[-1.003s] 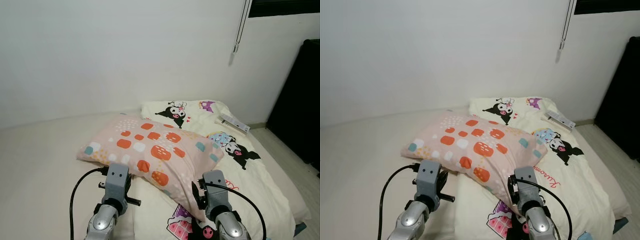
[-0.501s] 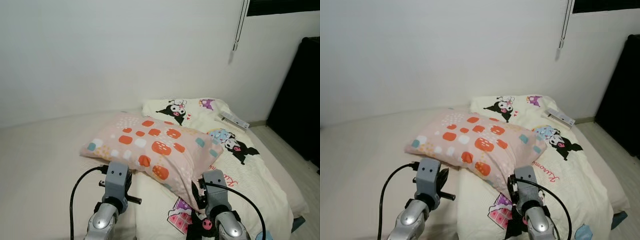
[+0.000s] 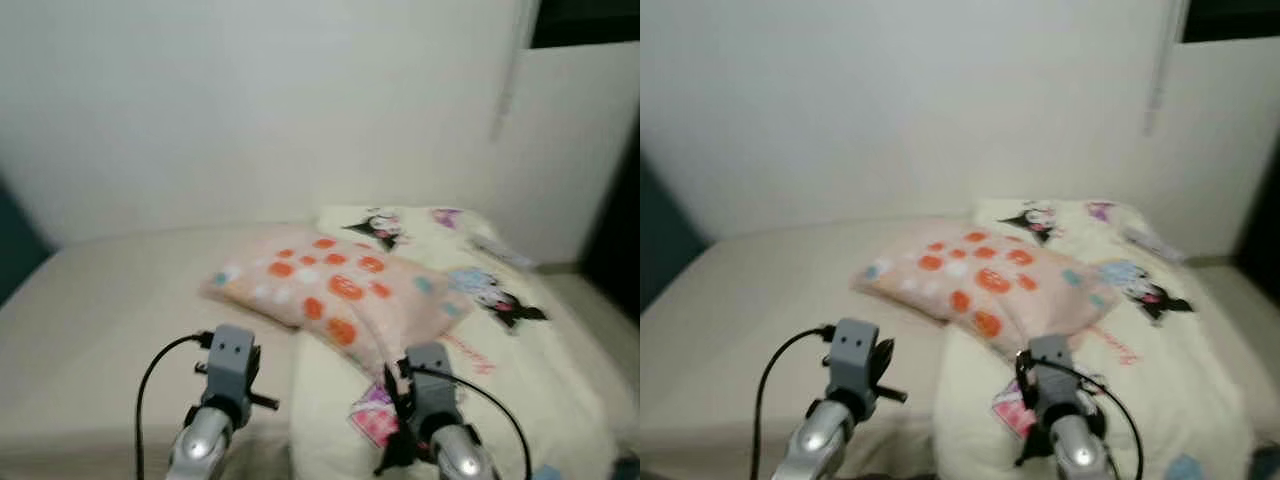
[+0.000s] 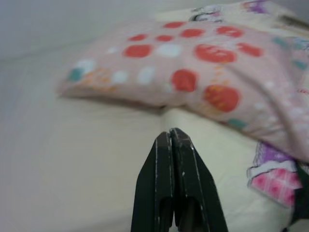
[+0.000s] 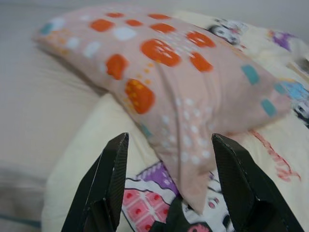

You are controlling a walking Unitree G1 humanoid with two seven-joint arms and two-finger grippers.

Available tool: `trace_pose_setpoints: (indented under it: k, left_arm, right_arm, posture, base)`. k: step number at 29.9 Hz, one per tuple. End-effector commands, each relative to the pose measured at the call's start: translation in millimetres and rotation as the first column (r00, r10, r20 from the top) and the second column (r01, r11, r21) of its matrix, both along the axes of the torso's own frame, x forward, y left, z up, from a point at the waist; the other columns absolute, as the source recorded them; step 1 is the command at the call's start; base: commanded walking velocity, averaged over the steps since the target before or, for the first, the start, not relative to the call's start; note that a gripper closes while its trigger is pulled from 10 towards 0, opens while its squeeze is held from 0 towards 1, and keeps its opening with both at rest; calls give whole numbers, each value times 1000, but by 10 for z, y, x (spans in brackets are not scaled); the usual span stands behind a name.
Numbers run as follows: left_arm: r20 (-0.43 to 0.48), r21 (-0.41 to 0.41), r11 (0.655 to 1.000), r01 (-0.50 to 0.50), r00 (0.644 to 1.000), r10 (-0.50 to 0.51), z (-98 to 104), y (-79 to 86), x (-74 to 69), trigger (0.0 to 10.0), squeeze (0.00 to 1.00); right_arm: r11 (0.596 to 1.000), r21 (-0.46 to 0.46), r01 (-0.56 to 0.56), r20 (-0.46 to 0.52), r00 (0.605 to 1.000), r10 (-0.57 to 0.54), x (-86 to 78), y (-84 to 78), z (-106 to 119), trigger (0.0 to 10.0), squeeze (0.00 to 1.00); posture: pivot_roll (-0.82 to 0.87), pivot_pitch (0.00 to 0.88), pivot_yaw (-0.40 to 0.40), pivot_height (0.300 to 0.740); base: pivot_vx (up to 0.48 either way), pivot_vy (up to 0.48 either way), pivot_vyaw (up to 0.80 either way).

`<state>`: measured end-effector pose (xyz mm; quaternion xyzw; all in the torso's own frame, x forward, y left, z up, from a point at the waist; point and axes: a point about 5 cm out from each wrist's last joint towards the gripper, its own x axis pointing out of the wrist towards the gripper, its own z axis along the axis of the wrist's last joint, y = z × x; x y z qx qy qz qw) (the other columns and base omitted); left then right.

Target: Clean up the room

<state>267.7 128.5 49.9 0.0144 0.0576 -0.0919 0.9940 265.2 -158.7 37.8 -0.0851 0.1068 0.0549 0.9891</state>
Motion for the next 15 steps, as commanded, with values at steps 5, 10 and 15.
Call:
trace_pose_setpoints:
  k: [5,10,15]
  left_arm:
    - [8,13,1000,13,1000,-13,36,3,29,10000,0]
    - [8,15,1000,15,1000,-16,40,7,33,10000,0]
    - [9,15,1000,17,1000,-17,44,10,37,10000,0]
  right_arm:
    - [1000,14,5,-18,1000,-5,-44,22,-54,10000,0]
    - [1000,15,8,-20,1000,-8,-44,24,-58,10000,0]
    - [1000,16,9,-20,1000,-9,-42,29,-59,10000,0]
  posture:
    - [-1,40,52,740]
    - [1,39,55,740]
    - [3,40,57,740]
  base:
    - [-291,0,0]
    - [-292,0,0]
    - [-291,0,0]
